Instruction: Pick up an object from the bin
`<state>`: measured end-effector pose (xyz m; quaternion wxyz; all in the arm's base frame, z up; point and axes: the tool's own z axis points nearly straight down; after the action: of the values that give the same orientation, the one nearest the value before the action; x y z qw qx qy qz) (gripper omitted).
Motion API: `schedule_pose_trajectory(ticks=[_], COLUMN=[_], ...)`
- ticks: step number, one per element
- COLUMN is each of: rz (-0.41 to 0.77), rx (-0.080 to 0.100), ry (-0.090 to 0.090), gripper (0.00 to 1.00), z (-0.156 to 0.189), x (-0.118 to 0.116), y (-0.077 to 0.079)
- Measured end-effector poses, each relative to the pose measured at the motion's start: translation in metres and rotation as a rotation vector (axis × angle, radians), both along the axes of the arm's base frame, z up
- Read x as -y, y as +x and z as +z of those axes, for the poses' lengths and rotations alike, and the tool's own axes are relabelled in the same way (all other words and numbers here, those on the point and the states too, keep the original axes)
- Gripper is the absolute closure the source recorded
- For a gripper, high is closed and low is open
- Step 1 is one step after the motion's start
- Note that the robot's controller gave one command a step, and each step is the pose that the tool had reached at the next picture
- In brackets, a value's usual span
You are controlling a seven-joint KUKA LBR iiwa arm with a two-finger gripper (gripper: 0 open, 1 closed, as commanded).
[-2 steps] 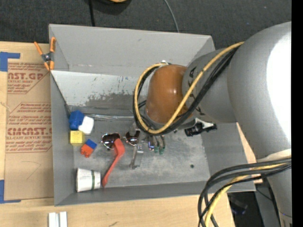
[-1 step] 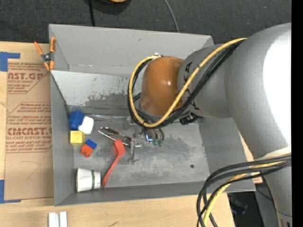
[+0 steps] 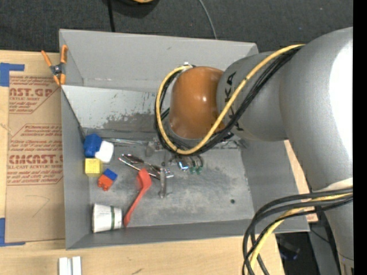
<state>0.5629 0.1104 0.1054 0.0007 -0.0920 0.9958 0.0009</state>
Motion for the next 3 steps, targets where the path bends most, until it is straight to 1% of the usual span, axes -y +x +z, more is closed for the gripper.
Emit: schedule_pose_trajectory(ticks=[1, 2, 3], rz=[-0.261, -0.038, -0.038], rx=[-0.004, 0.003, 0.003], ry=[-0.001, 0.001, 0.001], gripper=[0.00, 1.00, 1.00], z=[-0.019, -0.034, -0.034], x=[-0.008, -0.019, -0.019], y=[-0.001, 0.004, 0.004])
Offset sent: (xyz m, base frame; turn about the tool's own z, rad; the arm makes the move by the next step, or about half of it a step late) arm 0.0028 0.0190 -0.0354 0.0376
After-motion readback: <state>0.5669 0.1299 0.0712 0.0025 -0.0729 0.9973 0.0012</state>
